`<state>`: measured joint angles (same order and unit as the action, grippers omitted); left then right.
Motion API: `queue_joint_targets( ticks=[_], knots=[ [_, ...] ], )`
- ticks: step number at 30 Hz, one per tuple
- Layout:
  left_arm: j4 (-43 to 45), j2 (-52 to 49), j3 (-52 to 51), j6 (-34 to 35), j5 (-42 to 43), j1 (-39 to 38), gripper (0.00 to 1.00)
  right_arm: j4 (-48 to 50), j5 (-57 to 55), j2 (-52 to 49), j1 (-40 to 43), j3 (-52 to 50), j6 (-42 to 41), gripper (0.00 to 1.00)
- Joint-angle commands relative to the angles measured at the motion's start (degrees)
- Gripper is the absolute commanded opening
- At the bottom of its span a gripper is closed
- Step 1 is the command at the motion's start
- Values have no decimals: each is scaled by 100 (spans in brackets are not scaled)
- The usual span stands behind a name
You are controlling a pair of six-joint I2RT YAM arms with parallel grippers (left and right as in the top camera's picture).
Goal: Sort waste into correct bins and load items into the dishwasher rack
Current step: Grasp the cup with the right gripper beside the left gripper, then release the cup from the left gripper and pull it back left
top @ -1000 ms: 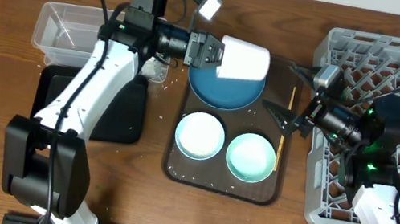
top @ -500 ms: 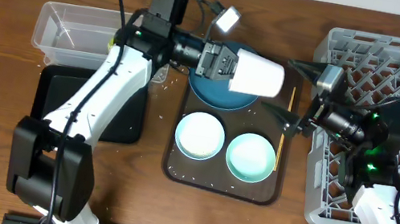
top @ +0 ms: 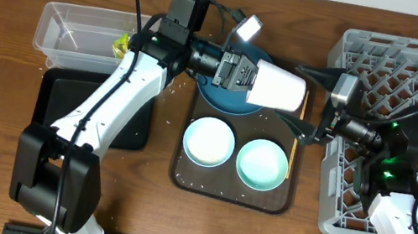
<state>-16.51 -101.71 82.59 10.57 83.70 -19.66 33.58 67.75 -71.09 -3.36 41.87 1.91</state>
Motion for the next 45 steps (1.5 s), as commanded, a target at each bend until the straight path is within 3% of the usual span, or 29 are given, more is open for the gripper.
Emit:
queue_joint_targets(
  ticks=[1, 10, 17, 26, 29, 31, 37, 41, 45],
  knots=[
    [2, 87, 15, 63, 138, -9, 6, 11, 136, 9, -50, 87, -17, 88],
    [4, 87, 15, 94, 136, -114, 7, 11, 153, 9, -166, 87, -15, 89],
    [4, 87, 15, 94, 133, -160, 7, 26, 153, 9, -166, 87, -15, 82],
    [4, 87, 15, 94, 122, -160, 7, 26, 153, 9, -164, 87, -17, 66],
    [2, 87, 15, 94, 15, -160, 14, 22, 153, 9, -164, 87, -20, 46],
    [0, 87, 15, 94, -190, -157, 23, 7, 153, 9, -164, 87, -22, 41],
    [-129, 87, 15, 94, -1432, -155, 34, 4, 149, 9, -146, 87, -212, 38],
    [-466, 90, 15, 92, -2747, -74, 34, -50, 131, 9, -136, 87, -214, 32],
    [-986, 136, 15, 92, -3936, 144, 34, -562, -518, 9, -70, 87, -234, 19]
  ],
)
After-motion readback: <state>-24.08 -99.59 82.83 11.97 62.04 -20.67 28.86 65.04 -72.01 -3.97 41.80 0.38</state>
